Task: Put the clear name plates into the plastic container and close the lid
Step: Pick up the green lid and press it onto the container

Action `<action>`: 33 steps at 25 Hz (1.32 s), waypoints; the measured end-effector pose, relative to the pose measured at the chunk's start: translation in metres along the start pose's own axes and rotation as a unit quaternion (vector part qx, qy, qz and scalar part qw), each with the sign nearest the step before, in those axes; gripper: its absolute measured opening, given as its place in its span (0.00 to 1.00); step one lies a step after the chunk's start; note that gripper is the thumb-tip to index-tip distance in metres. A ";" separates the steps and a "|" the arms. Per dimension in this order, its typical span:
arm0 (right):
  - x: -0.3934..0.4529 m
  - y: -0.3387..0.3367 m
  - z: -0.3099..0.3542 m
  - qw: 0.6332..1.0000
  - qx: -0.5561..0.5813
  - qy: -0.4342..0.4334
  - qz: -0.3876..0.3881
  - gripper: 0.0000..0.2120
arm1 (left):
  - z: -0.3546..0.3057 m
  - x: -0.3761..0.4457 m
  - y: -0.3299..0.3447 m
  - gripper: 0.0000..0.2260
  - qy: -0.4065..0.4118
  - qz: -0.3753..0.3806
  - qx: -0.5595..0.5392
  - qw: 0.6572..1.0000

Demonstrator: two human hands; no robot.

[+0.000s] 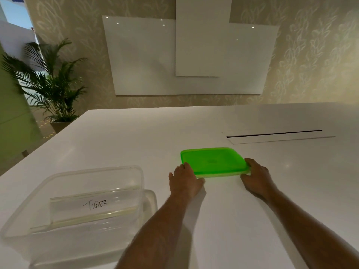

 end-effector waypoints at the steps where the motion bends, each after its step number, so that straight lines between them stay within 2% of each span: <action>1: -0.001 -0.002 0.000 1.000 -0.009 -0.002 -0.016 0.25 | -0.001 -0.002 -0.007 0.29 0.002 -0.023 0.006 1.000; 3: -0.003 -0.004 -0.002 0.999 -0.034 -0.010 -0.041 0.23 | -0.003 -0.006 -0.023 0.18 0.025 -0.058 0.051 0.997; 5: -0.005 -0.010 -0.001 0.997 -0.039 -0.012 -0.071 0.18 | -0.005 -0.009 -0.036 0.13 0.055 -0.071 0.100 0.991; 7: -0.006 -0.021 0.006 0.994 -0.037 -0.021 -0.098 0.15 | -0.005 -0.010 -0.047 0.11 0.071 -0.076 0.137 0.985; 11: -0.006 -0.050 0.025 0.988 -0.028 -0.075 -0.135 0.15 | -0.010 -0.010 -0.077 0.11 0.076 -0.110 0.188 0.973; 14: -0.006 -0.072 0.040 0.980 0.075 -0.107 -0.151 0.15 | -0.017 -0.010 -0.111 0.12 0.105 -0.120 0.163 0.974; 16: -0.002 -0.087 0.046 0.967 0.182 -0.098 -0.149 0.17 | -0.018 -0.010 -0.132 0.12 0.126 -0.088 0.076 0.985; 18: -0.001 -0.098 0.055 0.945 0.288 -0.086 -0.132 0.20 | -0.015 -0.010 -0.145 0.12 0.150 -0.041 -0.089 0.984; 20: -0.002 -0.103 0.068 0.916 0.377 -0.087 -0.110 0.27 | -0.009 -0.017 -0.156 0.09 0.143 0.016 -0.288 0.947; 22: -0.004 -0.105 0.085 0.894 0.424 -0.089 -0.115 0.28 | -0.002 -0.027 -0.164 0.07 0.106 0.066 -0.424 0.897; 24: -0.005 -0.102 0.099 0.887 0.438 -0.079 -0.123 0.27 | 0.004 -0.037 -0.171 0.07 0.082 0.095 -0.475 0.871; 27: -0.003 -0.089 0.111 0.895 0.427 -0.053 -0.120 0.25 | 0.016 -0.049 -0.180 0.07 0.057 0.099 -0.508 0.854; 30: -0.006 -0.073 0.127 0.916 0.378 -0.032 -0.129 0.25 | 0.036 -0.058 -0.184 0.07 0.026 0.083 -0.540 0.837; 33: -0.017 -0.057 0.145 0.927 0.337 -0.013 -0.163 0.29 | 0.057 -0.065 -0.186 0.05 -0.016 0.047 -0.594 0.803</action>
Point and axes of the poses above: each hand's wrist, its own x-axis towards the middle knuckle, its own y-axis out of the palm, z = x × y, the point moved 5 cm from there along x, towards the middle knuckle, and after that the axes turned 1 degree about y, right-handed, at the moved point
